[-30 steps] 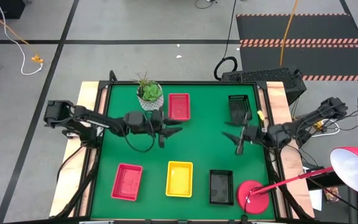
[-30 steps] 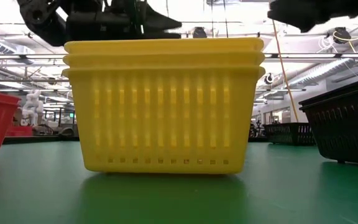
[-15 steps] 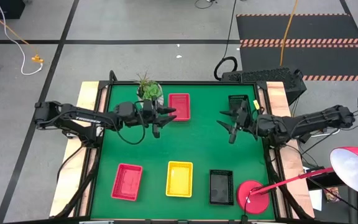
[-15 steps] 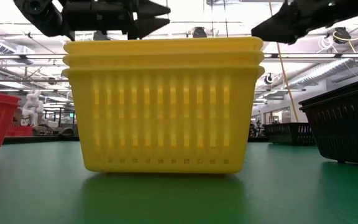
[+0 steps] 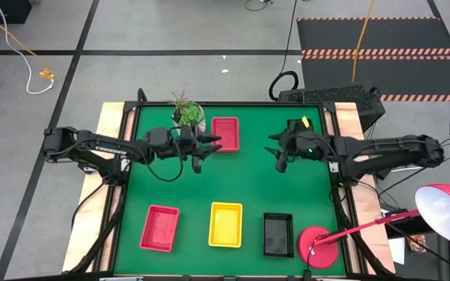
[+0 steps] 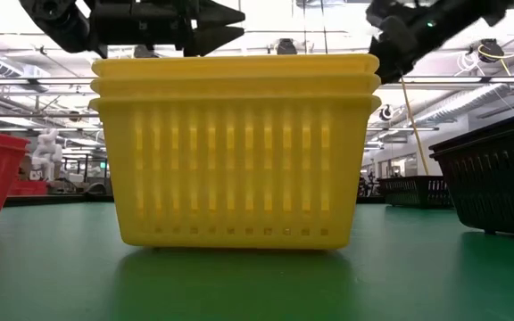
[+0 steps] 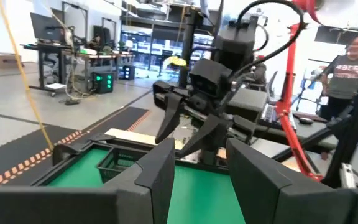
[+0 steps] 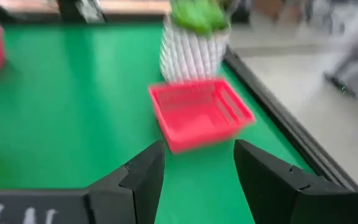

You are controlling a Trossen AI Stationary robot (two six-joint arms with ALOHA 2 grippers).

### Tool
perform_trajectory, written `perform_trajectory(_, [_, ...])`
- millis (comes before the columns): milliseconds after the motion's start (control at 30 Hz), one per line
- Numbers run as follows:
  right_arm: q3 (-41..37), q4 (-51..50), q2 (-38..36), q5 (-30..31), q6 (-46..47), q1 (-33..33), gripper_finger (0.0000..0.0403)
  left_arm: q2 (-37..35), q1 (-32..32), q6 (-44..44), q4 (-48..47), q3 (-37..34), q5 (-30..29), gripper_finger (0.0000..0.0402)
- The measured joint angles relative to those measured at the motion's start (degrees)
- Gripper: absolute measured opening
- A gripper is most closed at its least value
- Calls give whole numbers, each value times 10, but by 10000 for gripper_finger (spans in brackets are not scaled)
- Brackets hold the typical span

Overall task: Stack baskets by color
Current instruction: Stack the top black bin on top of the bottom black bin

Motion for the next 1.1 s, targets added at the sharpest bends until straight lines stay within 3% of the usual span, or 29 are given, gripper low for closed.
perform_trajectory(133, [99, -168, 55, 0, 3, -38, 186, 0, 14, -6, -3, 0, 7, 147])
perform_trajectory(233, [149, -277, 109, -34, 10, -72, 186, 0, 20, -16, -9, 0, 28, 147])
perform_trajectory(467, [189, -471, 207, -43, 10, -126, 186, -18, 17, -18, -42, 0, 36, 147])
perform_trajectory(667, [163, -535, 220, -43, -8, -132, 186, -60, 17, -16, -120, 0, 34, 147])
perform_trajectory(1100, [98, -478, 227, -31, -102, -177, 188, -63, 14, -17, -131, 0, 30, 147])
